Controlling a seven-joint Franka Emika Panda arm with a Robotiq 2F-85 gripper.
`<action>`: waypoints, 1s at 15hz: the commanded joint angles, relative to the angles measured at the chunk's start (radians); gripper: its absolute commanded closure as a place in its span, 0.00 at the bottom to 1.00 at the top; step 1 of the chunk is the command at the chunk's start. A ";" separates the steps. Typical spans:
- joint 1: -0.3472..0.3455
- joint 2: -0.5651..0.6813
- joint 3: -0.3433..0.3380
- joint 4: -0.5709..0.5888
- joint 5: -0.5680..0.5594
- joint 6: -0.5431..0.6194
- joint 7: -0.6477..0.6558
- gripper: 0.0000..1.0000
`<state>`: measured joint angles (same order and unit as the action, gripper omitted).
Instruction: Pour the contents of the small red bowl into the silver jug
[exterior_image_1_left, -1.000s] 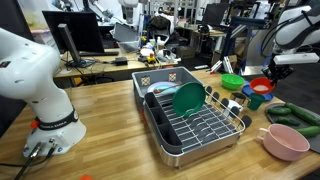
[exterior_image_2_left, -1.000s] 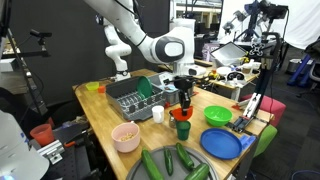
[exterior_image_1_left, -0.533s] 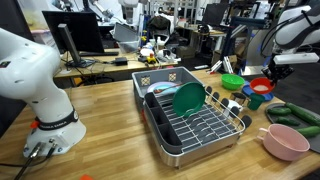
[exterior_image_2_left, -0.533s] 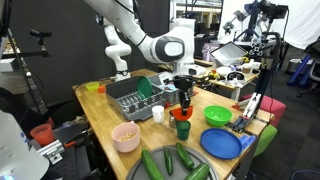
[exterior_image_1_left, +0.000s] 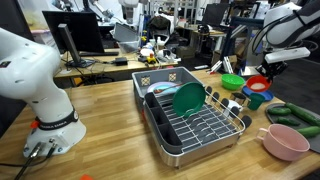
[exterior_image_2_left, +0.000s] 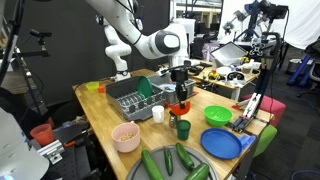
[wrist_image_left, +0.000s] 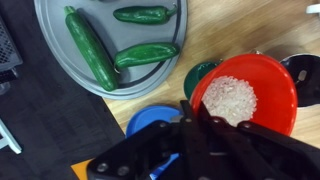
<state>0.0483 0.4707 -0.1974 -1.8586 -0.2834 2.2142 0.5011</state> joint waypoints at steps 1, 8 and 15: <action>0.050 0.053 -0.023 0.080 -0.094 -0.104 0.060 0.98; 0.080 0.137 -0.001 0.174 -0.127 -0.155 0.065 0.98; 0.097 0.152 0.004 0.187 -0.130 -0.146 0.079 0.93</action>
<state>0.1505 0.6228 -0.1986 -1.6745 -0.4107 2.0715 0.5786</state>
